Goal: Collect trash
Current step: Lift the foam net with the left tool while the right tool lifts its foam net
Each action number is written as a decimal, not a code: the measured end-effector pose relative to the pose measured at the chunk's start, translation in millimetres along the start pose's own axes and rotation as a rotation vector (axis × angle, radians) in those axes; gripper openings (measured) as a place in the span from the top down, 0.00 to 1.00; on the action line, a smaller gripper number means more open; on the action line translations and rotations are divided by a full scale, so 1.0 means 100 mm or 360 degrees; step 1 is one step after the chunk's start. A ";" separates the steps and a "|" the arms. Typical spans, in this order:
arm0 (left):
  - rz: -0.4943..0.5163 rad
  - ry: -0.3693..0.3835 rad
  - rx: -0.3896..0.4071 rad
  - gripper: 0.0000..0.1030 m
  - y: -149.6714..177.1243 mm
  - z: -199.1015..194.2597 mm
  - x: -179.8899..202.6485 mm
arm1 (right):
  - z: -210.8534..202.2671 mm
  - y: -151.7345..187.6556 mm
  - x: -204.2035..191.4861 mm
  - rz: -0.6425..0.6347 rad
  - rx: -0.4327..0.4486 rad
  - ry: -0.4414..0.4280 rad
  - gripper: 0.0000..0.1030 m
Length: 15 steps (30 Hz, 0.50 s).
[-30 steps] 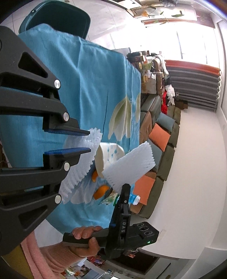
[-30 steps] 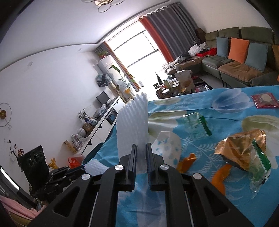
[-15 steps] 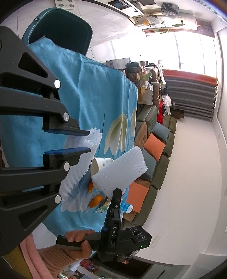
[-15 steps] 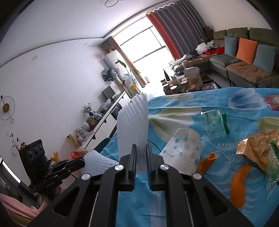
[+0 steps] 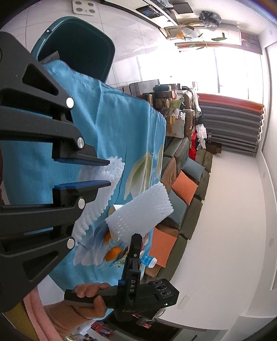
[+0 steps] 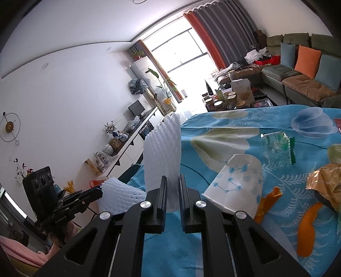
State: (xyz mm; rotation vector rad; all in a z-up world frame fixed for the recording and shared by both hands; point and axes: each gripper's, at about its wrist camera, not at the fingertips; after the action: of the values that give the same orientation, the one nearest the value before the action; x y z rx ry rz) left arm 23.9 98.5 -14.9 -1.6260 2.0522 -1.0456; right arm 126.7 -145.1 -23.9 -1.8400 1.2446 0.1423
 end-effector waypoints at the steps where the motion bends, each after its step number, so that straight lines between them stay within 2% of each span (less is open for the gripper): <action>1: -0.0003 -0.0003 0.0002 0.87 0.00 -0.01 0.00 | 0.02 0.00 -0.01 0.0000 -0.0004 -0.0005 0.91; 15: -0.0053 -0.0073 0.0029 0.87 0.03 -0.15 -0.10 | 0.17 -0.06 -0.12 -0.0040 -0.0041 -0.0036 0.91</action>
State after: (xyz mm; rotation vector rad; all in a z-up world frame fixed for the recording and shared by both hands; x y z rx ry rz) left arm 15.1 113.5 -8.9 -1.6652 1.9872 -1.0253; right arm 131.6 -124.3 -24.6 -1.8704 1.2084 0.1656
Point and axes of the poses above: each gripper's, at about its wrist camera, not at the fingertips, and z roughly the way its jaws point, x to its right, y to its underside, and after that the axes turned 13 degrees about -x, right-handed
